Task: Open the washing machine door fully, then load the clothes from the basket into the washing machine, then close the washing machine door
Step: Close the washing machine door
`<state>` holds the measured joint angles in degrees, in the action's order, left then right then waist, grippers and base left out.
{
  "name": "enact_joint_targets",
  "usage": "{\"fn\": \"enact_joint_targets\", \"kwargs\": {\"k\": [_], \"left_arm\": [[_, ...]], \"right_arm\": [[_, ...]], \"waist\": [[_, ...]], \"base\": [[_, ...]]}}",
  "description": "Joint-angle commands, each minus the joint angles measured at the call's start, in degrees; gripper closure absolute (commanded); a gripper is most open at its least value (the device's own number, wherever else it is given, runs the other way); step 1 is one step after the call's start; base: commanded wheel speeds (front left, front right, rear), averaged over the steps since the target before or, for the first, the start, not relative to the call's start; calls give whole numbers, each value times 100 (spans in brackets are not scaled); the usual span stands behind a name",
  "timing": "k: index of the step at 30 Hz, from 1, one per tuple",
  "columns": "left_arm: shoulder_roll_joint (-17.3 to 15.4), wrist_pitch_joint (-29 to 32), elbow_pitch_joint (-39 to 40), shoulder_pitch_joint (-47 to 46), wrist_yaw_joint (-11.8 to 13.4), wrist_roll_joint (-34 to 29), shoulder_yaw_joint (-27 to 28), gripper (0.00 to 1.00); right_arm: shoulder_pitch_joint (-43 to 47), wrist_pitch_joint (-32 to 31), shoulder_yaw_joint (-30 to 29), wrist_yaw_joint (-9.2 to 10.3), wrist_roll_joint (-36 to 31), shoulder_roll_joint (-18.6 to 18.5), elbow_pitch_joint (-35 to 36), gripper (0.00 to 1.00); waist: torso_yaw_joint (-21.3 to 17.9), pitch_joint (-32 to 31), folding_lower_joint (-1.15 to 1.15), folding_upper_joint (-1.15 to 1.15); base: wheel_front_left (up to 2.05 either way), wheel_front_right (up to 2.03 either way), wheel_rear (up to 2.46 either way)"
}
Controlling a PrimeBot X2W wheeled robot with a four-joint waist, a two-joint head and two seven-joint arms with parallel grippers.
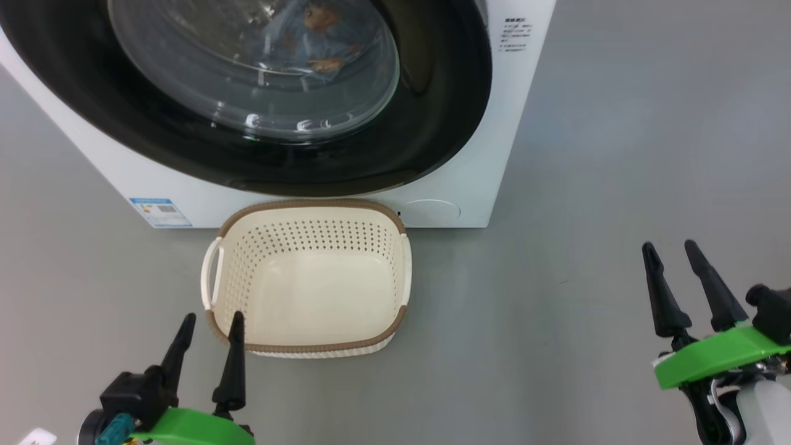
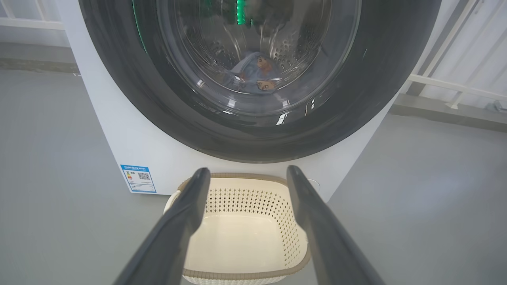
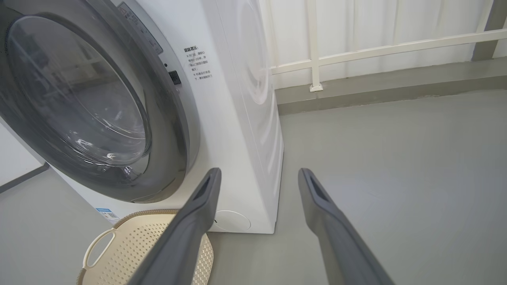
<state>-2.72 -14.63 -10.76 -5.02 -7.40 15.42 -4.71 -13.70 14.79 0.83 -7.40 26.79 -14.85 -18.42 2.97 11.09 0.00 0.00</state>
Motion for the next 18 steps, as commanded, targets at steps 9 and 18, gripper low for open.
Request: {"fn": "enact_joint_targets", "kwargs": {"k": [9, 18], "left_arm": [[-155, -37, 72, 197, -9, -19, 325, 0], [-137, -37, 59, 294, -9, -42, 362, 0]], "right_arm": [[580, 21, -168, -9, -89, 11, 207, 0], [806, 21, -277, -9, -97, 47, 208, 0]], "waist": [[-242, -222, 0, 0], [-292, -304, 0, 0]], "base": [[0, 0, 0], [0, 0, 0]]}}
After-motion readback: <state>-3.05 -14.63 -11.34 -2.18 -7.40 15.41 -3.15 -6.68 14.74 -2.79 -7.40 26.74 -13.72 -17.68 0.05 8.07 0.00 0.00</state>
